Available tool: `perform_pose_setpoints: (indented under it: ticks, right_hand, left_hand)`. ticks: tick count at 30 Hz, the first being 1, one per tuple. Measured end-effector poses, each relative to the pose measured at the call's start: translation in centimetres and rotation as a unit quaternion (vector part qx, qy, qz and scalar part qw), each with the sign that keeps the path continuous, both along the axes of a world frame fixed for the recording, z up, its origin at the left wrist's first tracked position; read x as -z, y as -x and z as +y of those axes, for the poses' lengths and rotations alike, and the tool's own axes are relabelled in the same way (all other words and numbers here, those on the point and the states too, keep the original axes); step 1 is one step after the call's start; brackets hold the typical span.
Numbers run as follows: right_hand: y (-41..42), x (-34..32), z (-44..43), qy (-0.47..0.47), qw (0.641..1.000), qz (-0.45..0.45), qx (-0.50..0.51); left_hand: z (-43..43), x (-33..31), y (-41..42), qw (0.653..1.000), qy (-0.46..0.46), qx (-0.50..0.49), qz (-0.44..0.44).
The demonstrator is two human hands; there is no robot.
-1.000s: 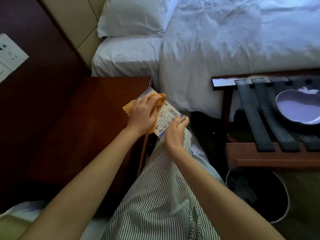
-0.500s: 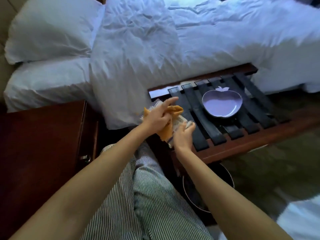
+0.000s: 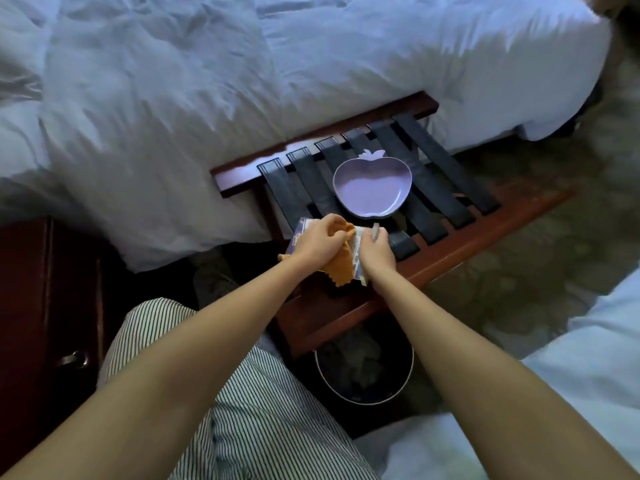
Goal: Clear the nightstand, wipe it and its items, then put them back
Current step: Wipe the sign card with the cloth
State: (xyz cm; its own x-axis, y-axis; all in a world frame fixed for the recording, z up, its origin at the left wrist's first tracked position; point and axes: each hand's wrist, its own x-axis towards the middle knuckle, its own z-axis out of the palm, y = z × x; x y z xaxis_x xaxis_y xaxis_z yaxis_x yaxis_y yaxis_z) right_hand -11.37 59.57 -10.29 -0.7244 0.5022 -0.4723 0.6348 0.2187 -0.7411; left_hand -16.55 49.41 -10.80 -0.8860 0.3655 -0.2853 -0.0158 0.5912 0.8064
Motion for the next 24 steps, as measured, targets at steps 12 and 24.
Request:
perform_pose_setpoints:
  ticks: [12,24]
  right_hand:
    - [3.3,1.1,3.1,-0.202,0.975,-0.063,-0.073]
    - [4.5,2.0,6.5,-0.114,0.990,-0.063,0.048]
  left_hand:
    - [-0.9,3.7,0.1,0.996,-0.065,0.026,0.063]
    - [-0.5,3.1,0.9,0.985,-0.141,-0.029,-0.098]
